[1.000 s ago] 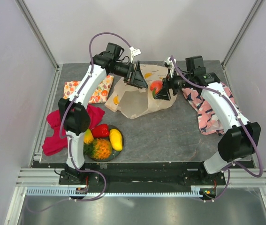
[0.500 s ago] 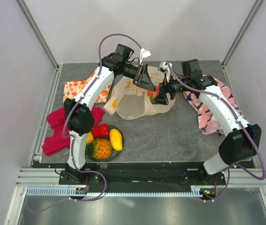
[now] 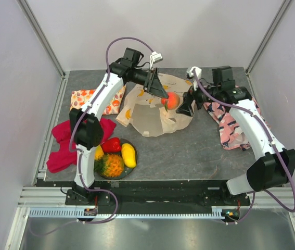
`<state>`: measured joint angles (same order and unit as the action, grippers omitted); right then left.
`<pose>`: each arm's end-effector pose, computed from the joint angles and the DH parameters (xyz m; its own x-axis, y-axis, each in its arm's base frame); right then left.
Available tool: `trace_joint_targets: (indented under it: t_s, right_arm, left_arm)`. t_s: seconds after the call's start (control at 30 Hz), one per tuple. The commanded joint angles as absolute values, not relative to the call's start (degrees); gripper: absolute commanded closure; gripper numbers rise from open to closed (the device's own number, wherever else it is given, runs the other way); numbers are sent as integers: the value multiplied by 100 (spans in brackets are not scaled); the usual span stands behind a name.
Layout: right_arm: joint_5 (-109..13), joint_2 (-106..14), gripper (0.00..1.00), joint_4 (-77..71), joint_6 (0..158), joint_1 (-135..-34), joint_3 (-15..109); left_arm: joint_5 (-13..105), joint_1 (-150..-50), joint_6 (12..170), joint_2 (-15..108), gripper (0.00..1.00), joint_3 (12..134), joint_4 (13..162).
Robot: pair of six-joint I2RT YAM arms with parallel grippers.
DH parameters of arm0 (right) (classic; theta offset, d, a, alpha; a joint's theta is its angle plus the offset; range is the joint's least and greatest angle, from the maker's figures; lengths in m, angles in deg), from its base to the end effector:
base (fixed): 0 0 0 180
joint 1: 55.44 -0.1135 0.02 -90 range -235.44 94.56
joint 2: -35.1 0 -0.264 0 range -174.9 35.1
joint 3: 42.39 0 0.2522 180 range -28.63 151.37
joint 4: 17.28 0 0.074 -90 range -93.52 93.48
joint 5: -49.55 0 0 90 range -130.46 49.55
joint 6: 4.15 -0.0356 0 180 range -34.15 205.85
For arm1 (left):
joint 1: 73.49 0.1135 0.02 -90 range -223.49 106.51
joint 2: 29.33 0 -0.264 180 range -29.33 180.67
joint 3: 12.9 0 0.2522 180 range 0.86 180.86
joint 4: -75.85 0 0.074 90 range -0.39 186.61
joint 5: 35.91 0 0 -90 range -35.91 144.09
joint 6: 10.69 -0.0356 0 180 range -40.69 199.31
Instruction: Take the fake fruits out of the plastic bag
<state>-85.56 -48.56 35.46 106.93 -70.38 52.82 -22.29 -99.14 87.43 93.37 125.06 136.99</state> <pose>0.2955 0.1049 0.3611 -0.3430 -0.3542 -0.8700 -0.8793 0.4469 0.1647 0.4027 -0.2317 0.3429 -0.7412 0.3190 -0.5906 0.6133 -0.0359 -0.7890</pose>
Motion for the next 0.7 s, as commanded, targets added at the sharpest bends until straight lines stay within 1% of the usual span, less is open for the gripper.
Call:
trace_joint_targets:
  t_s: [0.0,0.1,0.13,0.2,0.23,0.27,0.33,0.37,0.4,0.43,0.47,0.5,0.57,0.67]
  right_arm:
    - [-8185,-4691,2,3945,11238,-6363,5162]
    - [-8001,-4874,2,4016,11300,-6291,4767]
    - [-7974,-4945,2,4016,11274,-6300,4696]
    - [-7974,-5155,2,4016,11143,-6291,4625]
    - [-7992,-5217,2,3999,11107,-6291,4643]
    - [-8018,-5270,2,3981,11064,-6291,4730]
    - [-8071,-5420,2,3885,10888,-6282,4879]
    - [-8080,-5464,2,3841,10844,-6291,4923]
    - [-8088,-5542,2,3823,10809,-6300,4976]
    - [-8097,-5587,2,3805,10773,-6291,5064]
    - [-8089,-5631,2,3814,10764,-6291,5099]
    - [-8080,-5701,2,3805,10756,-6300,5126]
    - [-8106,-5754,2,3823,10729,-6300,5188]
    - [-8202,-5824,2,3831,10703,-6291,5214]
  left_arm:
    - [-2896,-9372,9021,8794,98,12461,13576]
    - [-3019,-9003,8960,8233,98,12058,13637]
    - [-3046,-8923,8733,8099,98,11874,13924]
    - [-2548,-8739,7953,7731,98,11889,14870]
    - [-2119,-8746,6365,7641,98,12124,16181]
    - [-1079,-8799,5627,7545,98,12170,16795]
    - [-193,-8922,4309,7352,98,11909,17562]
    - [446,-8879,4241,7237,98,11655,17783]
    - [644,-8670,4144,7045,98,11348,17768]
    - [741,-8528,3873,6643,98,10735,17742]
    - [1029,-8388,3845,6421,98,10486,17585]
    - [1180,-8125,3792,6280,98,10309,17592]
    - [1627,-7904,3476,5946,98,9992,17723]
    - [1963,-7464,3098,5437,98,9369,17759]
